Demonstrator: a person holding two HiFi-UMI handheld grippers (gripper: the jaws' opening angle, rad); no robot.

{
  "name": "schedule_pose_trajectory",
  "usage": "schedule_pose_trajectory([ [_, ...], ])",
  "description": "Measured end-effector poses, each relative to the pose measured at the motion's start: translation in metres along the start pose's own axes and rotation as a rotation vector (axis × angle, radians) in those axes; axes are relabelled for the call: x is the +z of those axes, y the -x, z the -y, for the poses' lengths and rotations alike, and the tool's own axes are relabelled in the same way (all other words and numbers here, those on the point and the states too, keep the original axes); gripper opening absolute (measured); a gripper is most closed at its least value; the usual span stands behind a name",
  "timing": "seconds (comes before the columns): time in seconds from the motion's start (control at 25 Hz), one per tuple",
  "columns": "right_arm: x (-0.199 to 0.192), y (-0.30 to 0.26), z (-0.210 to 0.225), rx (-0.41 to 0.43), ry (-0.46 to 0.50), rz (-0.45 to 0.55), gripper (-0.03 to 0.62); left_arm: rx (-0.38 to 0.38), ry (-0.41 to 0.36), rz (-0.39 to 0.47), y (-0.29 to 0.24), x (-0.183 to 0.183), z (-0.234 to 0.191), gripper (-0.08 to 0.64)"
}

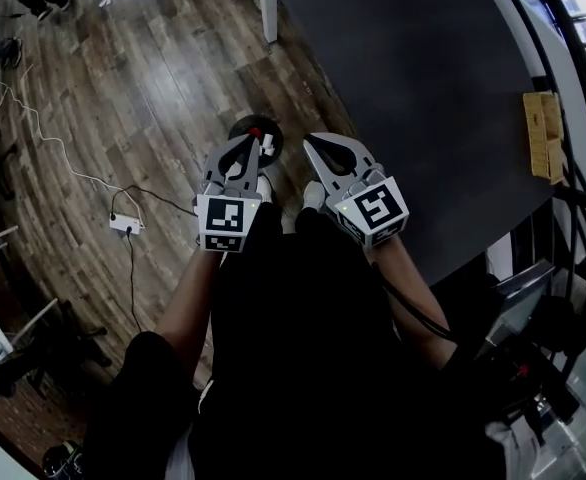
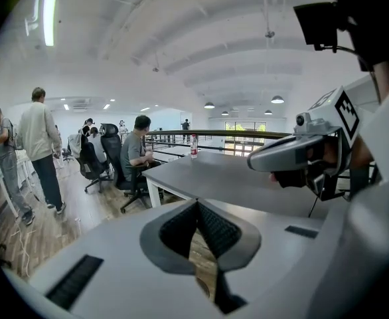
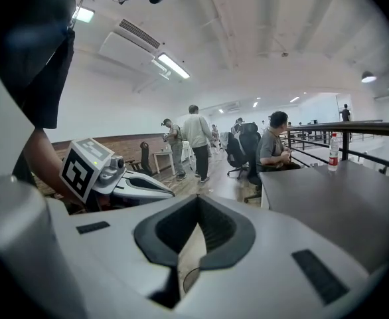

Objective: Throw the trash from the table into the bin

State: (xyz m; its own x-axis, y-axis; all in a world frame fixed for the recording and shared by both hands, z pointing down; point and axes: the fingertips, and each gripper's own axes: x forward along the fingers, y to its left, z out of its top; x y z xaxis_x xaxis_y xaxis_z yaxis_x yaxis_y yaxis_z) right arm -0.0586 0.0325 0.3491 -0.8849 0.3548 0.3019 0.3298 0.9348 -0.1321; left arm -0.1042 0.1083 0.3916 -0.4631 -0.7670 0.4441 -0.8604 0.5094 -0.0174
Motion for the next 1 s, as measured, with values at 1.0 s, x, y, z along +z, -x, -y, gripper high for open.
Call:
schedule_pose_trajectory([
  [1.0,0.023,0.018,0.003,-0.028,0.051,0.028,0.005,0.019,-0.012,0.062,0.017,0.035,0.002,0.009],
])
